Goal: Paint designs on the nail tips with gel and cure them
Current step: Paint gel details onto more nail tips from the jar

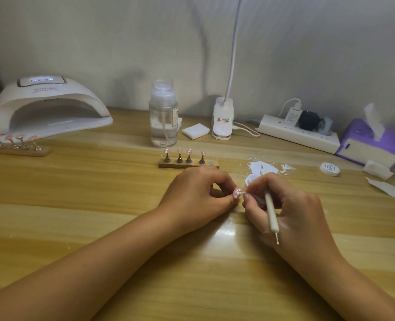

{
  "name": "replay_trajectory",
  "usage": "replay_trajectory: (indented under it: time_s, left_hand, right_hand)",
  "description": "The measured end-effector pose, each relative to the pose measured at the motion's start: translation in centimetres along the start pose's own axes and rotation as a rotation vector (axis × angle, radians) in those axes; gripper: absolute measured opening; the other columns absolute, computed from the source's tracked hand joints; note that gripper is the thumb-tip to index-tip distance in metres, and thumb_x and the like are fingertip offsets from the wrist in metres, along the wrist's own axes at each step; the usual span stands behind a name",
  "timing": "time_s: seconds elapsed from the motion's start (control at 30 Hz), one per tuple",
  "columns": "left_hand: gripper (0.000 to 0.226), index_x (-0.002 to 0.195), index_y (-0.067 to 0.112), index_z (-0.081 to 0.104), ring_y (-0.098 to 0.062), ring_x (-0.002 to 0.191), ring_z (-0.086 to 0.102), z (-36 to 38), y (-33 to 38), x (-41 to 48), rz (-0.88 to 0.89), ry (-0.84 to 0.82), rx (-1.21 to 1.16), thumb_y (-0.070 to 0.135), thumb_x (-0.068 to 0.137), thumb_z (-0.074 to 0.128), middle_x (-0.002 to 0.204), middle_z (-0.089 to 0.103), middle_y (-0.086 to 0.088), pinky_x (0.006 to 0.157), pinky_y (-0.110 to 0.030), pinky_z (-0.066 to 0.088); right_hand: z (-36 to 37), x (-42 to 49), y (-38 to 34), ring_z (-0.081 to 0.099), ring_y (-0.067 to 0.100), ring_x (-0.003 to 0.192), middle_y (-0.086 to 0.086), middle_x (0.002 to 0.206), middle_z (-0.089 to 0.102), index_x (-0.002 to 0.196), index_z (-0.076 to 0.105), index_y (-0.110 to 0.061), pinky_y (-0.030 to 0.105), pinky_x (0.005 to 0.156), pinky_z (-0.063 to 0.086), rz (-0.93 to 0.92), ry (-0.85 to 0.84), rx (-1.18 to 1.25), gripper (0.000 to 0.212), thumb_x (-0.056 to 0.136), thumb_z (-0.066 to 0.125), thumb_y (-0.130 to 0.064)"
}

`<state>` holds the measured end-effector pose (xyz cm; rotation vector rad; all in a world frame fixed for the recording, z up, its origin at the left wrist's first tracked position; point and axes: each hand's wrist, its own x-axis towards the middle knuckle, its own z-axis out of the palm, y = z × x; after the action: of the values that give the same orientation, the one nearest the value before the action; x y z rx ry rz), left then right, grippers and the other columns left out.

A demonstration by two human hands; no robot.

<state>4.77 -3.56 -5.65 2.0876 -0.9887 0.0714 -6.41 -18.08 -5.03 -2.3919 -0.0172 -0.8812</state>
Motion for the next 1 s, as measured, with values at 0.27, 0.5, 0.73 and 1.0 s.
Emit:
replay_trajectory:
  time_s: [0.27,0.5,0.73,1.0]
  left_hand:
    - [0.005,0.076,0.04,0.07,0.007,0.066,0.055,0.05,-0.09,0.01,-0.001,0.0,0.004,0.038,0.079,0.074,0.07,0.058,0.027,0.059,-0.018,0.034]
    - [0.016,0.07,0.045,0.063,0.009,0.065,0.054,-0.05,0.04,0.01,0.0,-0.008,0.011,0.037,0.079,0.073,0.069,0.058,0.025,0.058,-0.015,0.032]
    - [0.013,0.07,0.043,0.065,0.008,0.064,0.054,0.03,-0.04,0.03,-0.001,-0.006,0.011,0.038,0.08,0.073,0.075,0.057,0.033,0.058,-0.016,0.031]
    - [0.01,0.073,0.042,0.067,0.006,0.065,0.054,0.18,-0.3,0.06,0.014,0.006,0.005,0.04,0.08,0.073,0.076,0.056,0.035,0.059,-0.021,0.033]
  right_hand:
    - [0.05,-0.02,0.04,0.063,0.02,0.057,-0.006,0.063,0.065,0.08,0.068,-0.016,0.042,0.052,0.052,-0.013,-0.011,0.013,0.013,0.08,0.08,-0.012]
    - [0.17,-0.15,0.32,0.063,0.019,0.057,-0.007,0.062,0.064,0.08,0.068,-0.018,0.041,0.052,0.052,-0.019,-0.013,0.019,0.015,0.08,0.081,-0.011]
    - [0.16,-0.2,0.16,0.062,0.015,0.056,-0.009,0.061,0.064,0.08,0.067,-0.019,0.032,0.052,0.049,-0.02,0.015,0.036,0.009,0.08,0.075,-0.021]
    - [0.19,-0.28,0.13,0.064,0.018,0.058,-0.008,0.062,0.065,0.079,0.066,-0.017,0.039,0.053,0.053,0.005,0.047,0.009,0.014,0.082,0.08,-0.016]
